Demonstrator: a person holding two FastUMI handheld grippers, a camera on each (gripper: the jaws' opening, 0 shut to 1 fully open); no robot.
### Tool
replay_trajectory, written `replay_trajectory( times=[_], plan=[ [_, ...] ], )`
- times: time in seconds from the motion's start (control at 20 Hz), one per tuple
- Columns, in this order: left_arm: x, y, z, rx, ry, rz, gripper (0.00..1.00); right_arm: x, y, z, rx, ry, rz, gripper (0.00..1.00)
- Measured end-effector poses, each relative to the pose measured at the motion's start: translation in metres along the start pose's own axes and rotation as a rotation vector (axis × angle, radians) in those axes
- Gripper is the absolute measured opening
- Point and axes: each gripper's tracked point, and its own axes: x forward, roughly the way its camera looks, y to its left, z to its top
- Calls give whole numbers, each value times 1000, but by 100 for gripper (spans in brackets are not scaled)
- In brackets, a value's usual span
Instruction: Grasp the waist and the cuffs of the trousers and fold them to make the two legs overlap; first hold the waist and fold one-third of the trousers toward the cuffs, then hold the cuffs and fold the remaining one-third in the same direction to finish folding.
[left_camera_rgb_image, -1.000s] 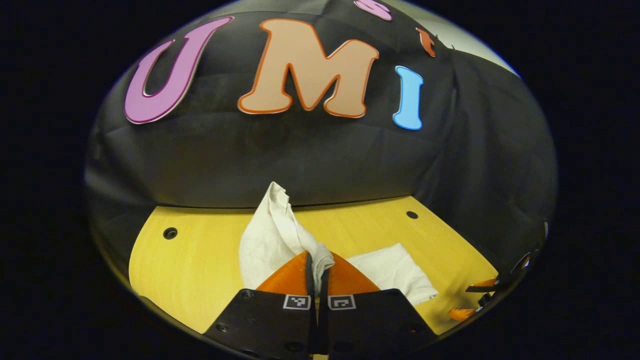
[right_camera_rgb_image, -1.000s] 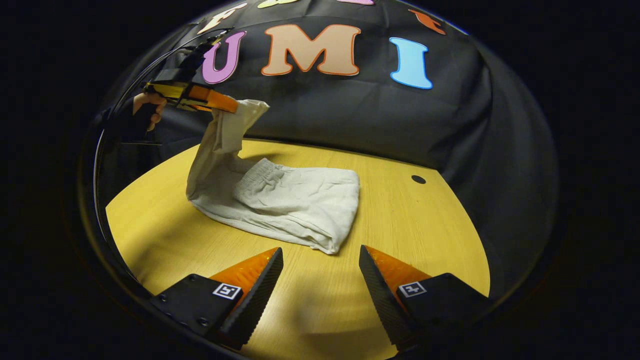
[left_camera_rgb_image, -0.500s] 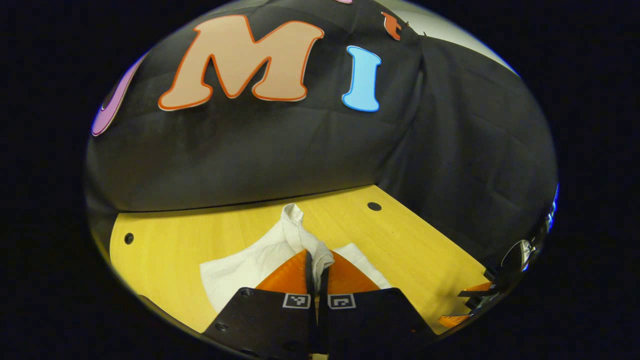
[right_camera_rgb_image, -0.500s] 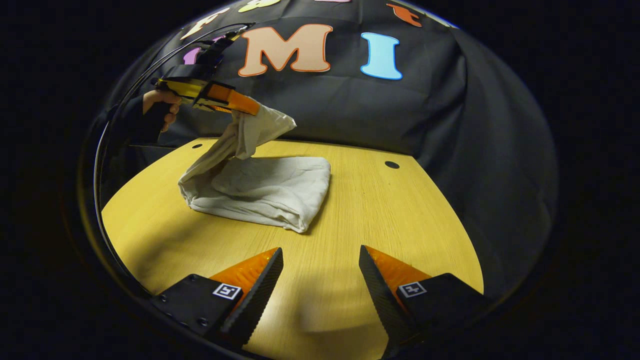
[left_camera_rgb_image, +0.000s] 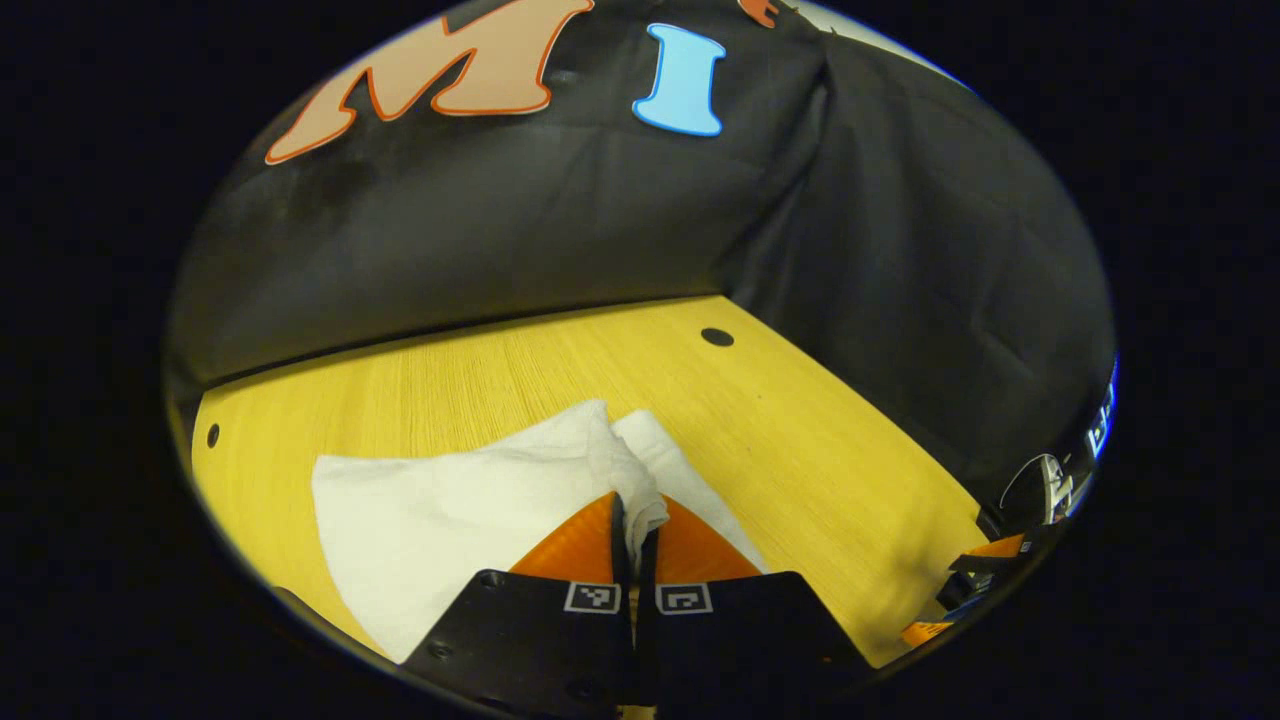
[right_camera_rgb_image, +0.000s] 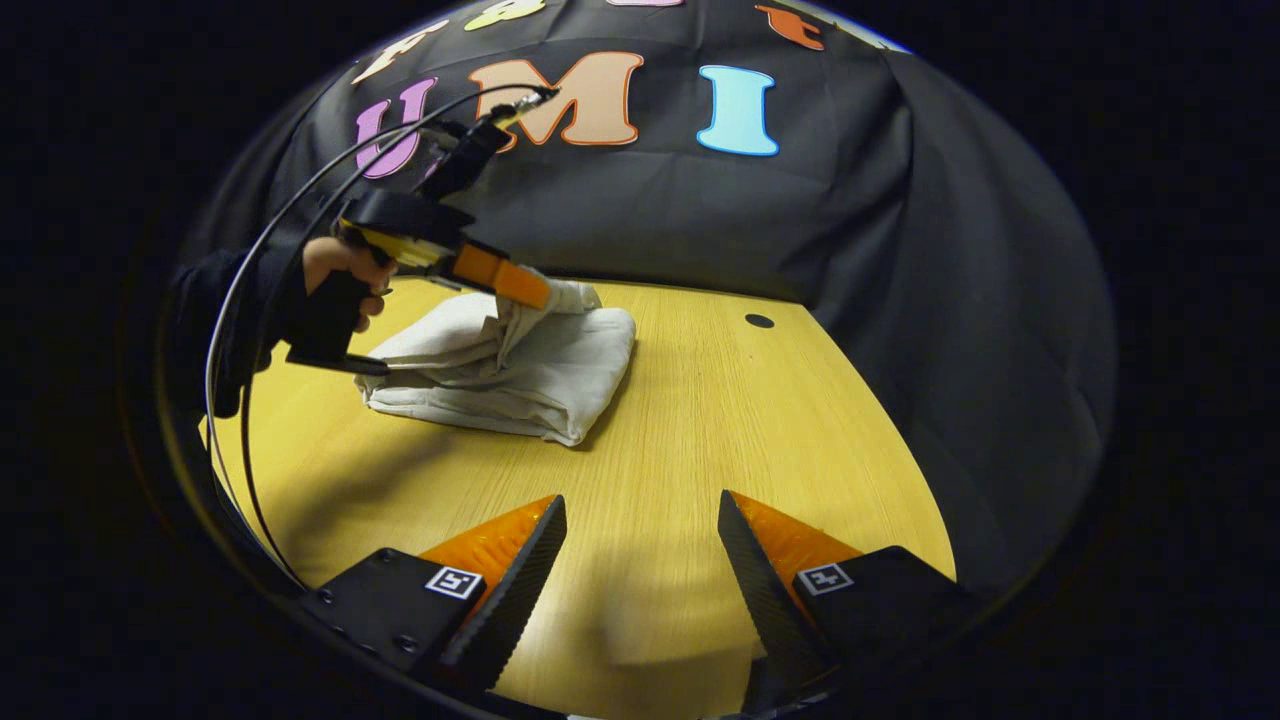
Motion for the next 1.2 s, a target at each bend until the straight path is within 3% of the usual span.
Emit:
replay_trajectory(
  times=[0.1, 0.25, 0.35, 0.5, 0.95, 1.2],
  plan=[
    [3, -2, -13, 5, 12, 18, 0, 2, -1, 2, -10, -7, 19, 98],
    [3, -8, -15, 10, -10, 4, 9, 8, 1, 12, -19, -24, 63, 98],
    [-13, -15, -9, 15, -63, 10, 42, 11, 3, 23, -32, -45, 83, 98],
    [-60, 1, 6, 30, -140, 94, 98, 17, 17, 58, -33, -103, 113, 98],
    [-256, 110, 63, 41, -437, 419, 95, -14, 105, 215, 31, -411, 173, 98],
    [-324, 137, 65, 39, -519, 466, 95, -46, 161, 252, 45, -491, 179, 98]
  ],
)
